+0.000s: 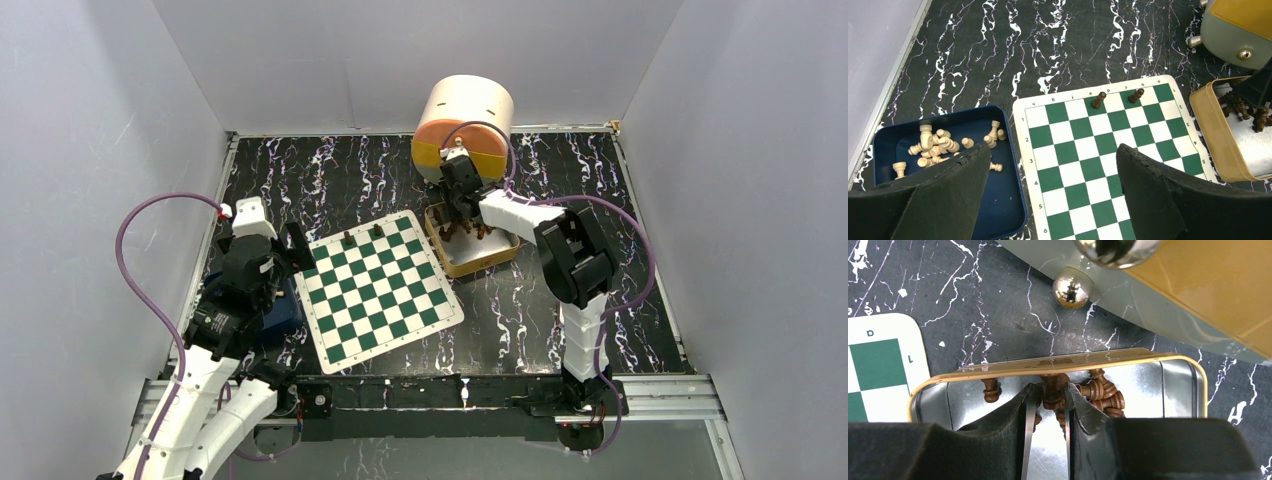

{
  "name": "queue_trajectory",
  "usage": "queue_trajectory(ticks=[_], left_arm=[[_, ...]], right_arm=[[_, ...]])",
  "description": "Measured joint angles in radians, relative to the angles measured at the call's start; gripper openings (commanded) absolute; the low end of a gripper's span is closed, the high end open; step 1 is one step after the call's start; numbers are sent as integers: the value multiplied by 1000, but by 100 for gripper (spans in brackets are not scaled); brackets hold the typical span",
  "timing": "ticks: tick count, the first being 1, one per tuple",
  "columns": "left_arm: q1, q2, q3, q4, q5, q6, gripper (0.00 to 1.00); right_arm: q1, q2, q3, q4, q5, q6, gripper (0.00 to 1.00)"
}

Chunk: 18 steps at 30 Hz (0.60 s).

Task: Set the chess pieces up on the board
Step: Pick up the chess piece from the storage box.

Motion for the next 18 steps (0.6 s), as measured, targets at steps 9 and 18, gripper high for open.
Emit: queue_trajectory(ticks=[9,18], left_arm=[[0,0,0,0,0,0,93],[0,0,-1,0,0,0,93]], right_arm=[[-4,35,19,10,-11,-3,30],[-5,44,28,6,-5,-18,25]])
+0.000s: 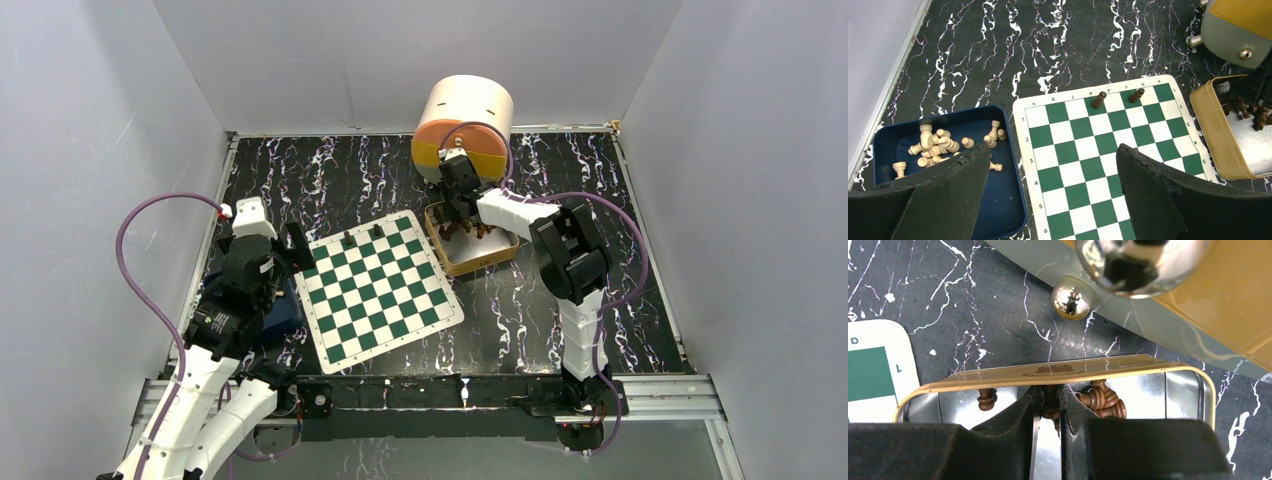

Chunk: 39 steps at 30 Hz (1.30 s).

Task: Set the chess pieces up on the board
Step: Pick up the chess piece from the storage box.

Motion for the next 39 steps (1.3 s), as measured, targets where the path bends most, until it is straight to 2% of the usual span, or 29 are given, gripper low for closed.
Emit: queue_trajectory(ticks=[12,39], left_arm=[[0,-7,0,0,0,1,93],[0,3,0,1,8,3,93]], right_arm=[[-1,2,8,-13,19,0,19],[-6,-21,48,-141,34,26,18]])
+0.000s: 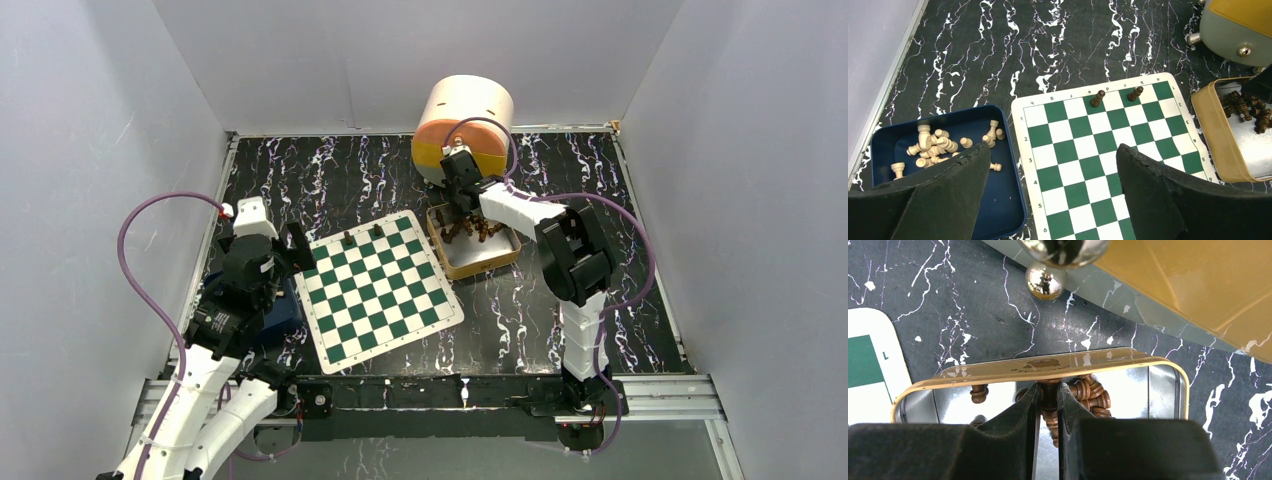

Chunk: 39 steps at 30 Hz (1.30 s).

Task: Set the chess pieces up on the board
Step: Pick up the chess piece from the storage box.

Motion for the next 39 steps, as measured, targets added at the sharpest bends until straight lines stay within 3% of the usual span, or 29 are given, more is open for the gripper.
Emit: queue_trajectory(ticks=[39], left_arm=[[0,12,0,6,7,0,92]], right_arm=[[-3,-36,-19,6,-122,-108,18]])
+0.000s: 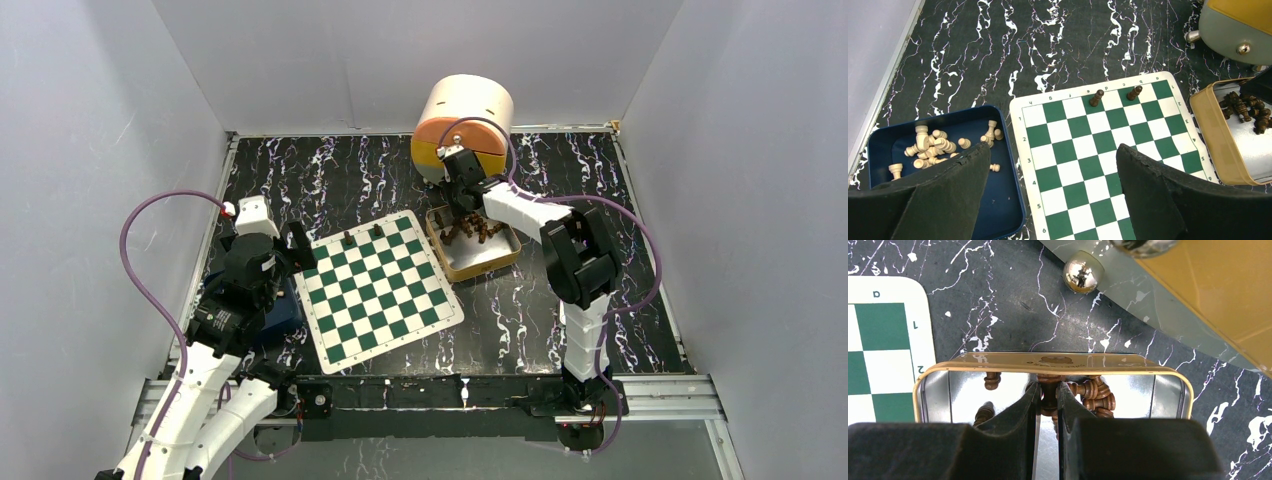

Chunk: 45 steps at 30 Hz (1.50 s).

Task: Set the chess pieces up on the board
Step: Pick up the chess piece from the storage box, then place the chess piece on the chessboard.

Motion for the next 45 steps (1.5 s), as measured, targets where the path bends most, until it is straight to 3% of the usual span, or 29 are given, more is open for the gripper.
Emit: queue_trajectory(ticks=[17,23,28,35,39,45], left_arm=[[0,6,-1,0,3,0,92],[0,8,-2,0,21,-14,91],[0,13,2,9,99,-81,88],[0,90,68,88,225,-208,76],[0,165,82,193,304,-276,70],[0,264,43,398,431,-338,62]], right_arm=[[3,-68,6,32,-7,2,18],[3,-99,29,-2,-42,74,18],[3,-197,14,16,-151,236,18],[3,-394,-171,236,-338,627,18],[9,-413,-274,383,-418,871,18],[72,-413,-332,509,-437,1109,18]])
